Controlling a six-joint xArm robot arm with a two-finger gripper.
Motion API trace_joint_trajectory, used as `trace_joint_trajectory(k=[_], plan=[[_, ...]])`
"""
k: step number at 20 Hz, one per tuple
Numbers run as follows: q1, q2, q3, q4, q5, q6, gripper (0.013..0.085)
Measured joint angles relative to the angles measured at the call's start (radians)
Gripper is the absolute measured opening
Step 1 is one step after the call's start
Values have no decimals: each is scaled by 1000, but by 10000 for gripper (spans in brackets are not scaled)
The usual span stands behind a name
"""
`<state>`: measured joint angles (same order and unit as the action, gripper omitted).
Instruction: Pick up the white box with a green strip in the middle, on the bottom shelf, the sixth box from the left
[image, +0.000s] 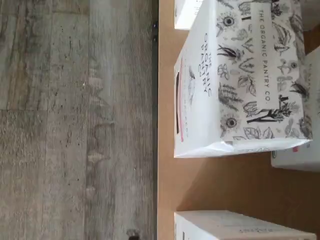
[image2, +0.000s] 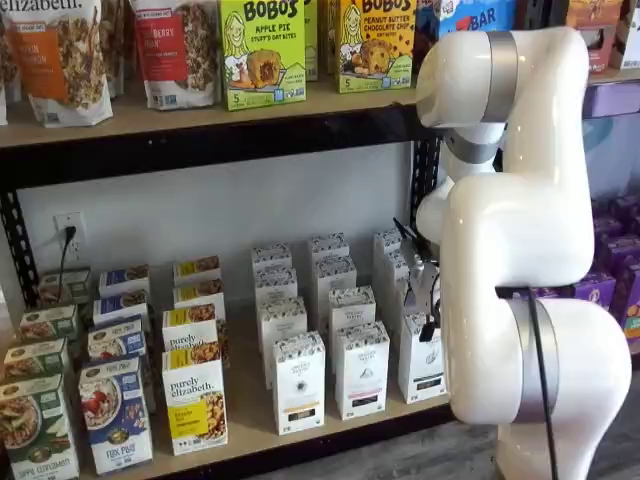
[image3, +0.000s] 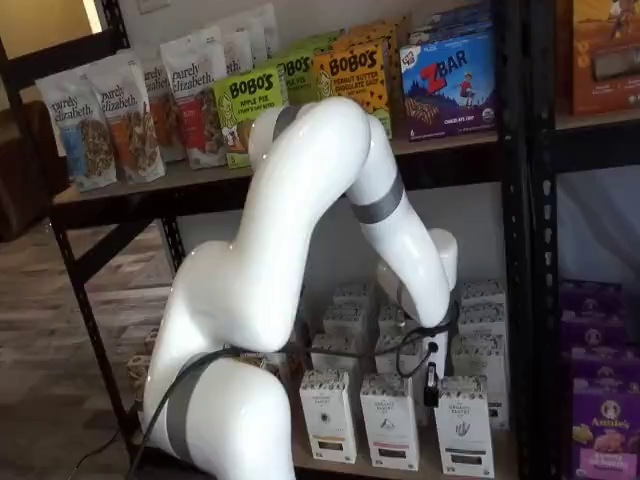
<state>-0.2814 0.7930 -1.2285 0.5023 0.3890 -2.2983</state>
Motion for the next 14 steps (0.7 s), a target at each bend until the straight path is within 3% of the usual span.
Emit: trace_joint_trajectory(k=[2, 4, 9, 14], plan=[[2, 10, -17, -94, 21, 88, 850], [11, 23, -34, -134, 30, 133, 850], [24, 46, -57, -142, 26, 153, 850], [17, 76, -95, -127, 27, 134, 850]])
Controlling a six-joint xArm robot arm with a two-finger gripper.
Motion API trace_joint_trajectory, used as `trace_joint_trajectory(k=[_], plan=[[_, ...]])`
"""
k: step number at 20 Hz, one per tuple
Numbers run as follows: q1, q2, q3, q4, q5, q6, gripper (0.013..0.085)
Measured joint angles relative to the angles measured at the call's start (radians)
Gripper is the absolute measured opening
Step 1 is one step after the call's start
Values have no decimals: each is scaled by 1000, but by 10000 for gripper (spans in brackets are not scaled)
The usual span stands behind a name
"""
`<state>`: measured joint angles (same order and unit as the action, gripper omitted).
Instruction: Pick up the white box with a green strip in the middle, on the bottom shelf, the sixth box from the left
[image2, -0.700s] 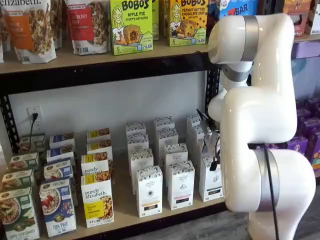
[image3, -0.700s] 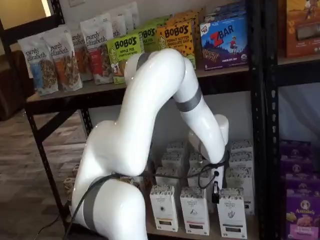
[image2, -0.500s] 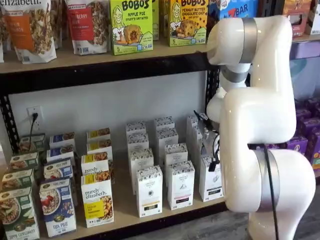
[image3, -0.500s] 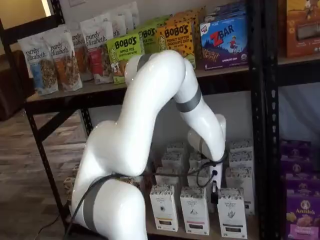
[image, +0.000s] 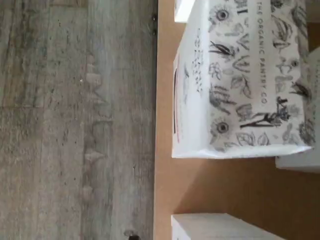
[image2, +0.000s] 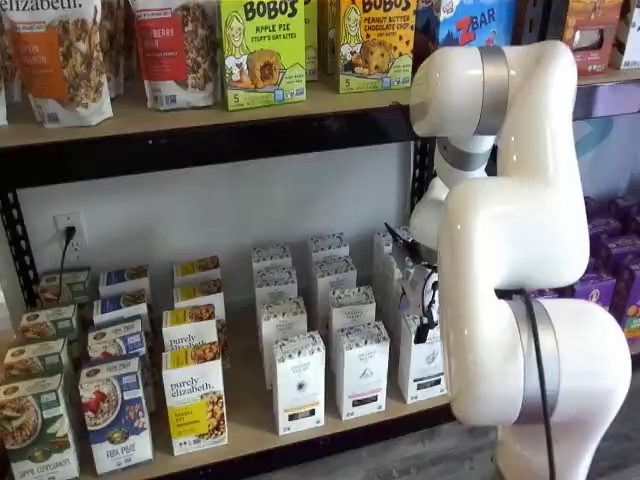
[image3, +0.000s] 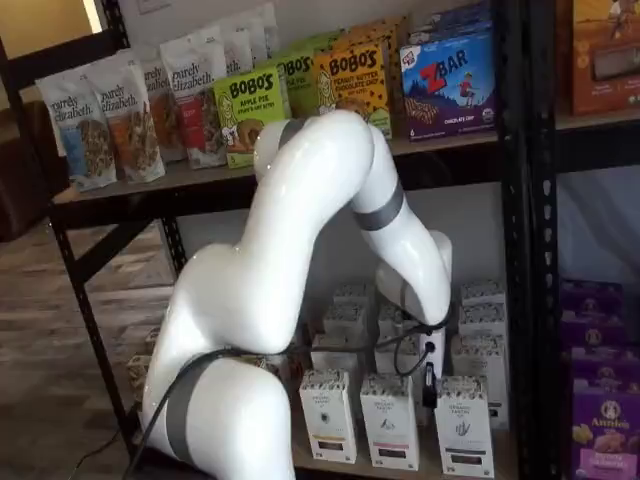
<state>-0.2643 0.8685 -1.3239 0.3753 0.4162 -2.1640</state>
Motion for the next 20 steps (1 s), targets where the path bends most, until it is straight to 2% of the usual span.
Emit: trace_joint_trajectory(k=[4, 8, 17, 20], plan=[[-10, 35, -50, -22, 10, 12, 850], [-17, 81, -111, -81, 16, 59, 850], [-23, 178, -225, -296, 41, 242, 850], [-27, 202, -271, -336, 87, 274, 850]])
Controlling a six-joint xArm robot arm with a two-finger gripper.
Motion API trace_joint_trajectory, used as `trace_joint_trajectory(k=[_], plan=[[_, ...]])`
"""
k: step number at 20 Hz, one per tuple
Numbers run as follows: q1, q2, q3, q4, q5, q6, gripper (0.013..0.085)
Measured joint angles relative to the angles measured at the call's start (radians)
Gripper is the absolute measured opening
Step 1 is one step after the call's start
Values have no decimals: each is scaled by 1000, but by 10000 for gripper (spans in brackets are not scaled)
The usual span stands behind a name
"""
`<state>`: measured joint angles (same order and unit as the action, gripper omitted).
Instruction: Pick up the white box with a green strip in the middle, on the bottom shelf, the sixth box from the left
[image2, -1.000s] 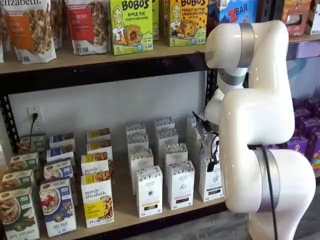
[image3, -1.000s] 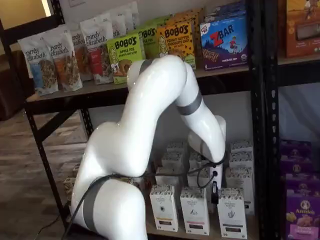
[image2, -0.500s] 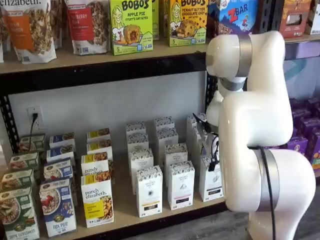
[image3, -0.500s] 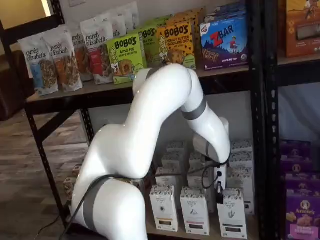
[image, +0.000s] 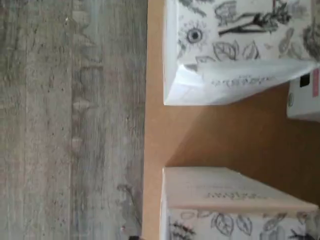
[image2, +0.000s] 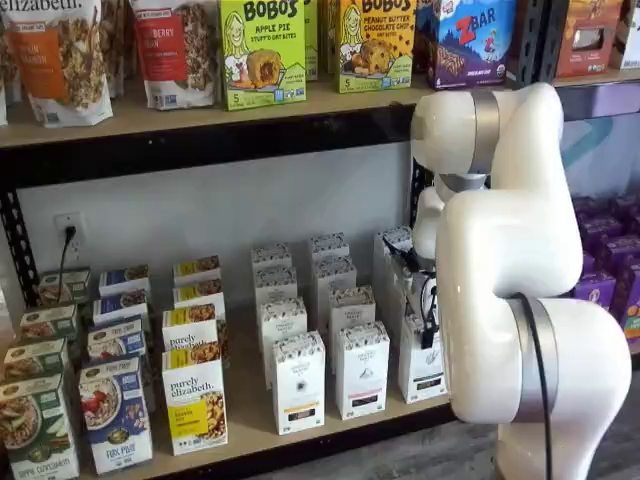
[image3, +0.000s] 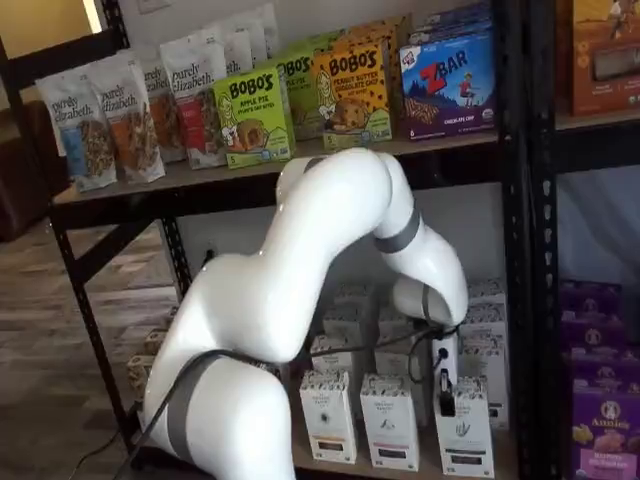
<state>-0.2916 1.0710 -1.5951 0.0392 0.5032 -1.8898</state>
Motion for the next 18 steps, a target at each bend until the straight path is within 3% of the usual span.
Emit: trace_joint_trajectory(k=[7, 18], plan=[[-2, 43, -94, -105, 113, 88, 850], [4, 53, -61, -106, 20, 95, 850]])
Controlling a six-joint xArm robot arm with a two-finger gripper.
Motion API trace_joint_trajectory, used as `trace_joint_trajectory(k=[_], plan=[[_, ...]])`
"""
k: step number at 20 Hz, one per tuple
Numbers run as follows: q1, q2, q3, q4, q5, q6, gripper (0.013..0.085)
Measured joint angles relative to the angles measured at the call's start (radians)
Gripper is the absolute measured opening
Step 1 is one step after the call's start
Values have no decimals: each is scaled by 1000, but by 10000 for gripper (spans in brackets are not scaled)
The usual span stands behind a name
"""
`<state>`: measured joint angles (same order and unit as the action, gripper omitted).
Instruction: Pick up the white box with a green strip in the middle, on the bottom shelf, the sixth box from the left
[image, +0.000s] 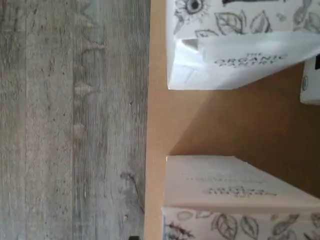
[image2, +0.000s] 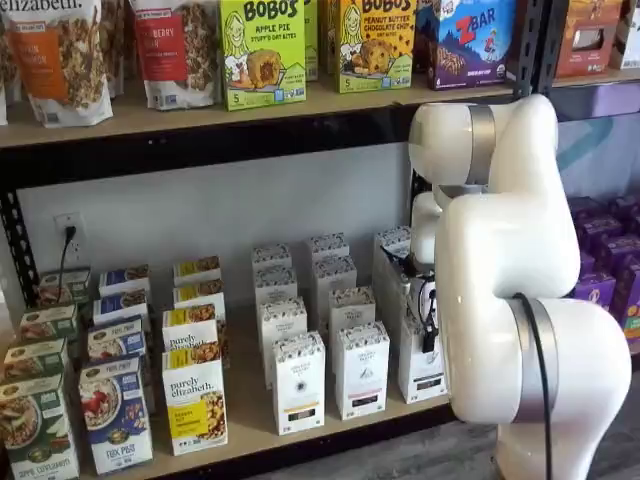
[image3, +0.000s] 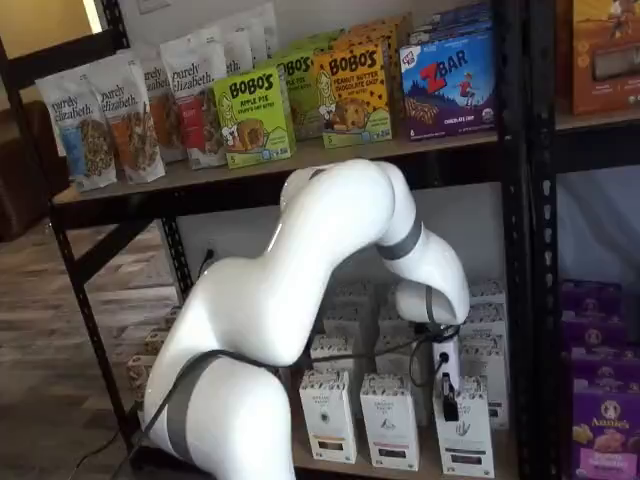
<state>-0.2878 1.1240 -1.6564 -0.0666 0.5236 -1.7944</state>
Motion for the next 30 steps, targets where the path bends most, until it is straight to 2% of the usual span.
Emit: trace_joint_trajectory(k=[1, 3, 4, 5, 8, 9, 20, 21, 22, 25, 26, 27, 28, 29, 30], plan=[[0, 0, 3, 1, -4, -1, 850], [0, 0, 5, 8, -4, -7, 770], [0, 0, 7, 14, -6, -12, 770], [0, -1, 9, 19, -9, -17, 730], [-1, -4, 11, 25, -6, -23, 690], [-1, -5, 11, 26, -3, -23, 650], [-3, -19, 25, 27, -7, -26, 650], [-3, -20, 26, 22, -5, -22, 610], [-3, -21, 27, 19, -3, -19, 610], [-2, -25, 30, 13, 4, -13, 530], [-2, -27, 32, 12, 4, -12, 530], [-2, -29, 34, 12, 5, -12, 490], [-2, -31, 36, 13, 6, -14, 490], [-2, -32, 38, 16, 6, -16, 450], [-2, -35, 44, 21, -3, -20, 450]])
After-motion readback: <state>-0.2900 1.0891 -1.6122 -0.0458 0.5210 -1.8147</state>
